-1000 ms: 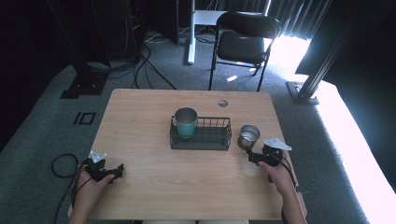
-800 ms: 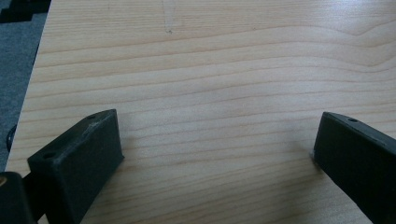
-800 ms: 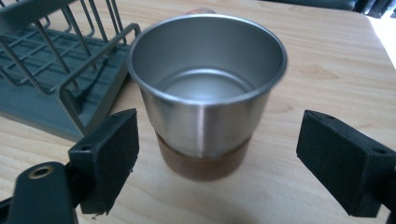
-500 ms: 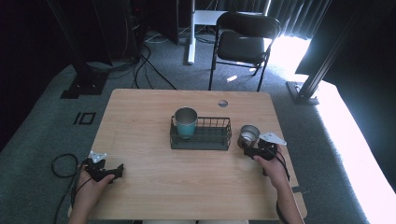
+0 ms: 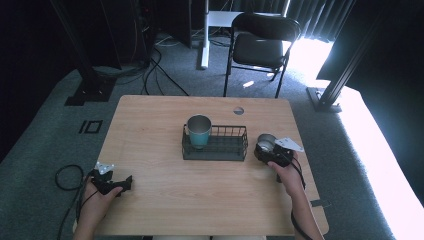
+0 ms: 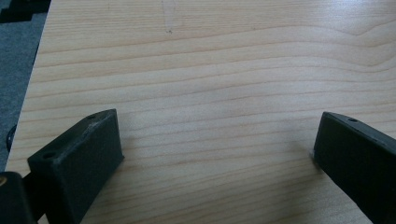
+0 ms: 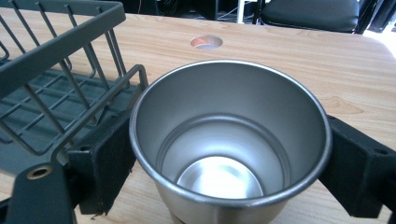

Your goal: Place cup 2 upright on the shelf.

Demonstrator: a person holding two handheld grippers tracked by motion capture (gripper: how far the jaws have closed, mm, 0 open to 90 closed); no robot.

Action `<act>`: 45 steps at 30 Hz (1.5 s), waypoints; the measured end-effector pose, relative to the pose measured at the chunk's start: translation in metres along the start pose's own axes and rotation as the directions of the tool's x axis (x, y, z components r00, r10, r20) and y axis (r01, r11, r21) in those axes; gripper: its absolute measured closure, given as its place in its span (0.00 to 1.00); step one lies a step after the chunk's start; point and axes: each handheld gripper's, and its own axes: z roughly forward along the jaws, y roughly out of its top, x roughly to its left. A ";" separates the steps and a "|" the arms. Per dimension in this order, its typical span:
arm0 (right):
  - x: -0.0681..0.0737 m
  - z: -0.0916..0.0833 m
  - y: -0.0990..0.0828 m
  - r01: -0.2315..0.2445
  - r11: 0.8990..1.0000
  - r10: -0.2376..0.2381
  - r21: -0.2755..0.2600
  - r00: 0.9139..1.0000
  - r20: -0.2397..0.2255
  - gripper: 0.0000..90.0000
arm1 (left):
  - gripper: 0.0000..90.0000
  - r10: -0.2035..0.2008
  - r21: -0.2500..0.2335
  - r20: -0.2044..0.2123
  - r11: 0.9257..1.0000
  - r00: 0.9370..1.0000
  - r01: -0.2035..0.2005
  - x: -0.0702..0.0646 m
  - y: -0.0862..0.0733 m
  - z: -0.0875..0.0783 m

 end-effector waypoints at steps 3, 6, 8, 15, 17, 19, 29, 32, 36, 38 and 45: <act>0.000 0.001 0.000 0.001 1.000 -0.001 -0.001 1.000 0.003 0.15 | 0.02 0.000 0.000 0.000 1.000 1.000 0.000 0.000 0.000 0.000; 0.000 0.001 0.002 -0.001 1.000 0.001 0.011 1.000 0.001 0.16 | 0.02 0.000 0.000 0.000 1.000 1.000 0.000 0.000 0.000 0.000; -0.001 0.000 0.003 -0.003 1.000 0.003 0.024 1.000 0.001 0.17 | 0.02 0.000 -0.001 0.000 1.000 1.000 0.000 0.000 0.000 0.000; -0.002 -0.003 0.008 0.000 0.999 0.000 0.032 1.000 0.018 0.17 | 0.02 0.000 -0.001 0.000 1.000 1.000 0.000 0.000 0.000 0.000; -0.002 -0.004 0.010 -0.005 1.000 0.005 0.029 1.000 0.020 0.17 | 0.02 0.000 -0.001 0.000 1.000 1.000 0.000 0.000 0.000 0.000; -0.003 -0.009 0.018 -0.012 1.000 0.011 0.024 1.000 0.025 0.17 | 0.02 0.000 -0.001 0.000 1.000 1.000 0.000 0.000 0.000 0.000; 0.000 -0.026 0.048 -0.009 1.000 0.010 -0.015 1.000 0.023 0.17 | 0.02 0.000 -0.001 0.000 1.000 1.000 0.000 0.000 0.000 0.000; 0.002 -0.031 0.058 0.002 1.000 -0.001 -0.031 1.000 0.019 0.17 | 0.02 0.000 0.000 0.000 1.000 1.000 0.000 0.000 0.000 0.000; 0.005 -0.035 0.068 0.013 0.999 -0.012 -0.046 1.000 0.014 0.17 | 0.02 0.000 0.000 0.000 1.000 1.000 0.000 0.000 0.000 0.000; 0.008 -0.039 0.077 0.017 0.998 -0.016 -0.059 1.000 0.008 0.17 | 0.02 0.000 -0.001 0.000 1.000 1.000 0.000 0.000 0.000 0.000; 0.018 -0.043 0.094 0.035 0.996 -0.035 -0.080 0.999 0.004 0.17 | 0.02 0.000 0.000 0.000 1.000 1.000 0.000 0.000 0.000 0.000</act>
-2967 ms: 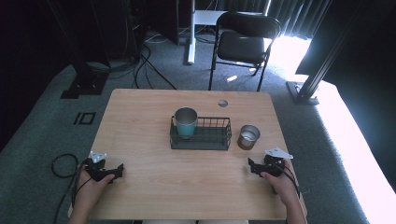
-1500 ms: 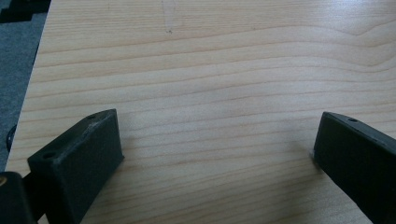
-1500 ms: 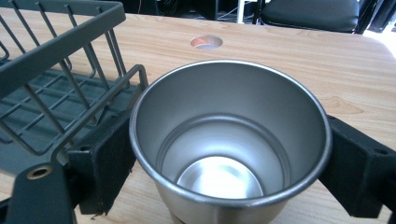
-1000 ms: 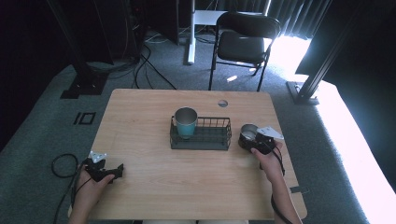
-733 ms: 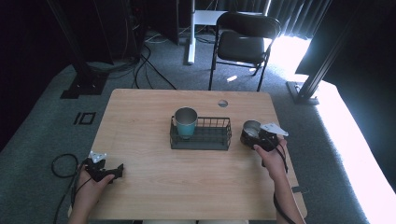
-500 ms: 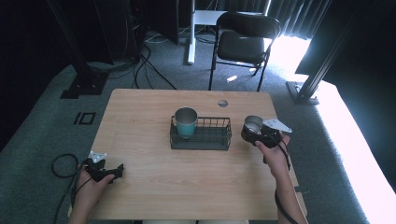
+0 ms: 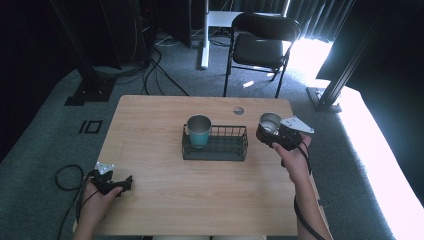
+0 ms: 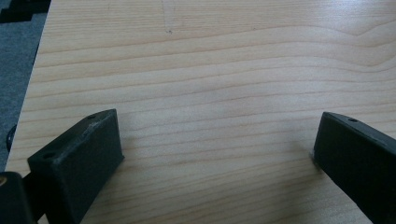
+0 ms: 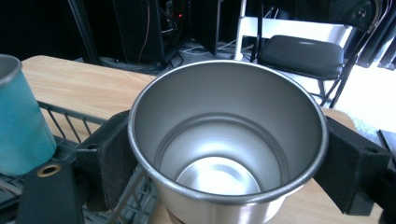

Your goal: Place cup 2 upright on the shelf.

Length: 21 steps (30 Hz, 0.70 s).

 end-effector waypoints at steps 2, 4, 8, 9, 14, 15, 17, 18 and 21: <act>0.003 -0.001 0.005 0.003 1.000 -0.003 -0.002 1.000 -0.004 0.17 | 0.02 0.000 0.000 0.000 1.000 1.000 0.000 0.000 0.000 0.000; 0.007 -0.001 0.010 0.015 1.000 -0.015 -0.005 1.000 -0.012 0.17 | 0.02 0.000 0.000 0.000 1.000 1.000 0.000 0.000 0.000 0.000; 0.017 0.001 0.020 0.031 0.999 -0.031 -0.016 0.999 -0.029 0.17 | 0.02 0.001 0.000 0.000 1.000 1.000 -0.001 0.000 0.000 0.000; 0.017 0.001 0.020 0.031 0.999 -0.031 -0.016 0.999 -0.029 0.17 | 0.02 0.001 0.000 0.000 1.000 1.000 -0.001 0.000 0.000 0.000; 0.034 0.005 0.030 0.047 0.999 -0.048 -0.024 0.997 -0.068 0.17 | 0.02 -0.001 0.000 0.001 1.000 1.000 0.001 0.000 0.000 0.000; 0.037 0.007 0.032 0.052 0.998 -0.054 -0.025 0.996 -0.075 0.17 | 0.02 -0.001 0.000 0.001 1.000 1.000 0.001 0.000 0.000 0.000; 0.044 0.009 0.034 0.060 0.998 -0.062 -0.027 0.994 -0.086 0.17 | 0.02 -0.001 0.000 0.000 1.000 1.000 0.001 0.000 0.000 0.000; 0.048 0.011 0.035 0.064 0.998 -0.066 -0.030 0.993 -0.093 0.17 | 0.02 0.000 0.000 0.000 1.000 1.000 0.000 0.000 0.000 0.000; 0.058 0.016 0.037 0.069 0.997 -0.072 -0.025 0.991 -0.117 0.17 | 0.02 0.000 0.000 0.000 1.000 1.000 0.000 0.000 0.000 0.000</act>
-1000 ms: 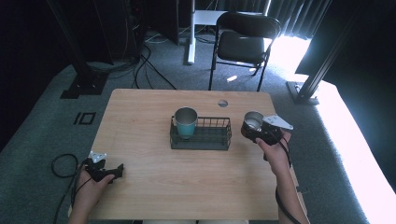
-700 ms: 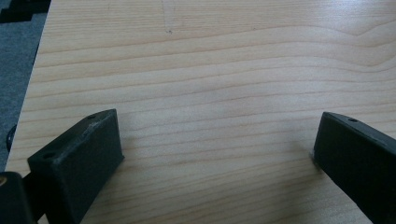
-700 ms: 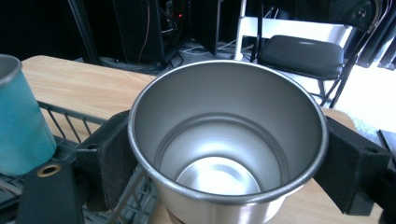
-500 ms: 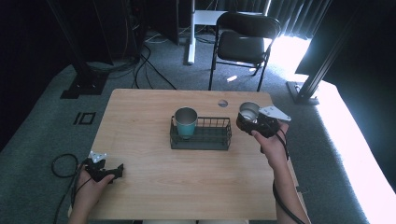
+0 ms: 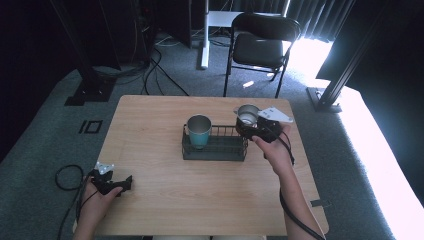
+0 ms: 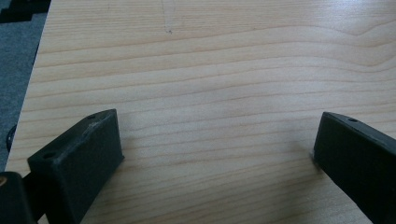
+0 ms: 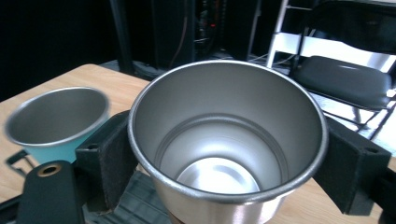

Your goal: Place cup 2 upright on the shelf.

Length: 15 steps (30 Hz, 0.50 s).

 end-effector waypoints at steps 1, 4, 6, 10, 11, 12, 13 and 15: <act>0.003 0.002 0.000 -0.001 1.000 0.001 -0.002 1.000 -0.006 0.17 | 0.02 0.000 0.000 0.000 1.000 1.000 0.000 0.000 0.000 0.000; 0.011 0.008 0.000 0.010 1.000 -0.009 0.007 1.000 -0.024 0.17 | 0.02 0.000 0.000 0.000 1.000 1.000 0.000 0.000 0.000 0.000; 0.013 0.010 0.000 0.013 1.000 -0.012 0.009 1.000 -0.029 0.17 | 0.02 0.000 0.000 0.000 1.000 1.000 0.000 0.000 0.000 0.000; 0.022 0.019 -0.006 0.019 1.000 -0.017 0.025 0.999 -0.051 0.17 | 0.02 0.001 0.000 0.001 1.000 1.000 -0.001 0.000 0.000 0.000; 0.023 0.021 -0.007 0.019 0.999 -0.017 0.029 0.998 -0.054 0.17 | 0.02 0.000 0.000 0.000 1.000 1.000 0.000 0.000 0.000 0.000; 0.025 0.023 -0.009 0.017 0.999 -0.015 0.033 0.998 -0.057 0.17 | 0.02 0.000 0.000 0.000 1.000 1.000 0.000 0.000 0.000 0.000; 0.026 0.025 -0.011 0.019 0.999 -0.017 0.036 0.998 -0.059 0.17 | 0.02 0.000 0.000 0.000 1.000 1.000 0.000 0.000 0.000 0.000; 0.028 0.029 -0.014 0.018 0.999 -0.016 0.042 0.998 -0.062 0.17 | 0.02 0.001 0.000 0.000 1.000 1.000 -0.001 0.000 0.000 0.000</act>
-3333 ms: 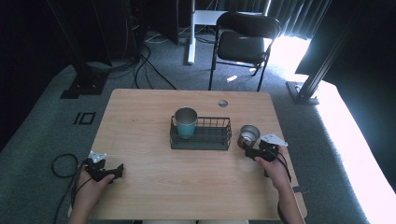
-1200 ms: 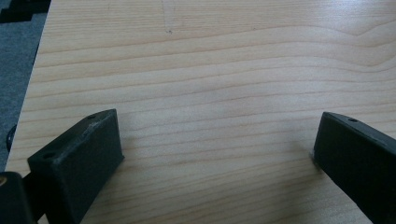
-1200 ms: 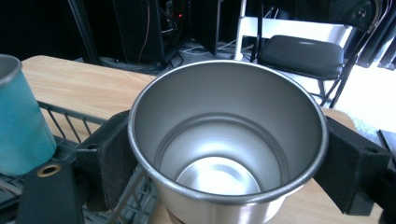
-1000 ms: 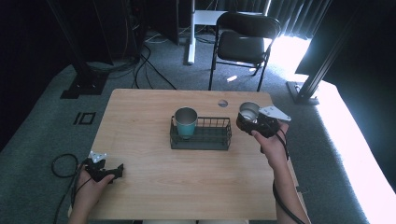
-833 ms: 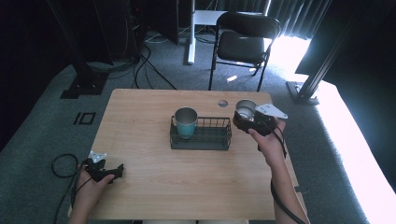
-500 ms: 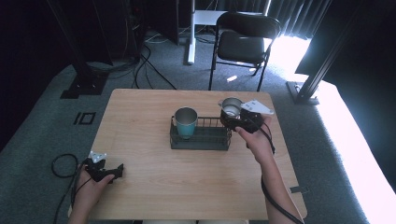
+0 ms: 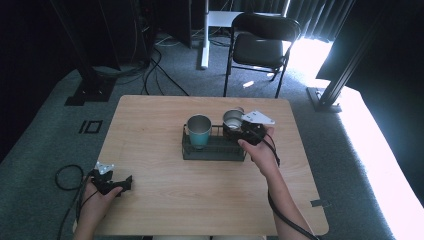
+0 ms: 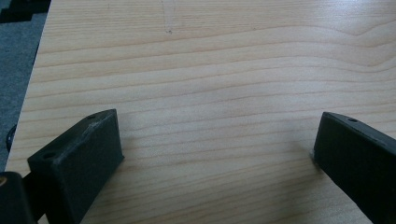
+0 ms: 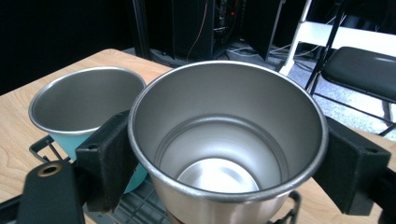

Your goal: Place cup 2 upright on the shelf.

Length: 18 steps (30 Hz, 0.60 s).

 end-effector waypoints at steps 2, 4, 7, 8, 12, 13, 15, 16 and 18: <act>0.002 0.004 -0.003 -0.004 1.000 0.004 0.007 1.000 -0.004 0.17 | 0.02 -0.001 0.000 0.000 1.000 1.000 0.001 0.000 0.000 0.000; 0.003 0.007 -0.006 -0.006 1.000 0.006 0.014 1.000 -0.007 0.17 | 0.02 -0.001 0.000 0.001 1.000 1.000 0.001 0.000 0.000 0.000; 0.004 0.012 -0.011 -0.013 1.000 0.013 0.021 1.000 -0.007 0.17 | 0.02 -0.001 0.000 0.001 1.000 1.000 0.001 0.000 0.000 0.000; 0.004 0.014 -0.013 -0.017 1.000 0.017 0.024 1.000 -0.004 0.17 | 0.02 -0.001 0.000 0.001 1.000 1.000 0.001 0.000 0.000 0.000; 0.006 0.022 -0.021 -0.015 0.999 0.015 0.042 1.000 0.005 0.17 | 0.02 -0.001 0.000 0.001 1.000 1.000 0.001 0.000 0.000 0.000; 0.007 0.024 -0.022 -0.014 0.999 0.014 0.046 1.000 0.005 0.17 | 0.02 -0.001 0.000 0.001 1.000 1.000 0.001 0.000 0.000 0.000; 0.008 0.027 -0.026 -0.017 0.998 0.017 0.055 1.000 0.006 0.17 | 0.02 -0.001 0.000 0.001 1.000 1.000 0.001 0.000 0.000 0.000; 0.008 0.029 -0.028 -0.015 0.998 0.015 0.057 1.000 0.006 0.17 | 0.02 -0.001 -0.001 0.001 1.000 1.000 0.001 0.000 0.000 0.000; 0.009 0.031 -0.030 -0.022 0.998 0.022 0.060 1.000 0.009 0.17 | 0.02 -0.001 0.000 0.001 1.000 1.000 0.001 0.000 0.000 0.000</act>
